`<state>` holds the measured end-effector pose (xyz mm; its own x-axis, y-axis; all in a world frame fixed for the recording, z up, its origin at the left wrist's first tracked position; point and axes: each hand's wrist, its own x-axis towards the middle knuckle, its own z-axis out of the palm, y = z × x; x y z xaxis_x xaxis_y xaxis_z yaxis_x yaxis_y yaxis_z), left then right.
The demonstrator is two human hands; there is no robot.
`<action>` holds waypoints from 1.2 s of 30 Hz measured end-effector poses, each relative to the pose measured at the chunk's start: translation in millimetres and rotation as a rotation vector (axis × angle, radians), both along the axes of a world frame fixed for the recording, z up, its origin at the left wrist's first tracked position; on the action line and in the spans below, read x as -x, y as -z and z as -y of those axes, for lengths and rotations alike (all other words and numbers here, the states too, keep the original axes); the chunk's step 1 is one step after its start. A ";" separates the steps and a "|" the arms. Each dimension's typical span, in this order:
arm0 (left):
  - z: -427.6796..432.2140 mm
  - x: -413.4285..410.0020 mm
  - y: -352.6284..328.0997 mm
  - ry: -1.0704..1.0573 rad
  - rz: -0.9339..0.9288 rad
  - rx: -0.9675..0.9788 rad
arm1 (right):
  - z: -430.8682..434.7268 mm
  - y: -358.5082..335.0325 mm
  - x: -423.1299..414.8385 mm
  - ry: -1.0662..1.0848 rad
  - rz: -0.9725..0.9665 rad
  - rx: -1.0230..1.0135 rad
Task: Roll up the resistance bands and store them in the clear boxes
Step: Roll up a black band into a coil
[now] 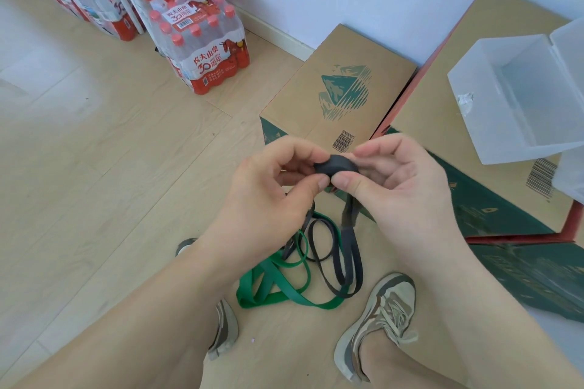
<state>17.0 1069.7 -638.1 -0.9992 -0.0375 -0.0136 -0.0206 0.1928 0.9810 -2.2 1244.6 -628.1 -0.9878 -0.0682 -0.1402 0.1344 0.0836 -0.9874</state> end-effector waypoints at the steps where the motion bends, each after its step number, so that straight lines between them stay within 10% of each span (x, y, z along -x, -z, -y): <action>1: -0.7 0.2 -0.8 -0.030 0.019 -0.060 | 0.6 -0.6 0.7 0.021 0.013 0.043; 11: -6.5 -2.7 -7.1 -0.148 0.137 -0.361 | 11.3 -4.9 -4.0 0.011 -0.081 0.121; 19: -4.4 -4.2 -4.7 0.039 -0.179 0.515 | 6.2 10.1 -4.7 -0.215 -0.388 -0.410; 32: -2.5 2.0 -8.6 -0.169 0.124 -0.360 | 9.2 -7.1 0.1 0.022 0.006 0.191; 36: -4.7 0.9 -8.7 -0.142 0.200 -0.396 | 12.9 -3.6 -3.3 0.022 -0.109 0.083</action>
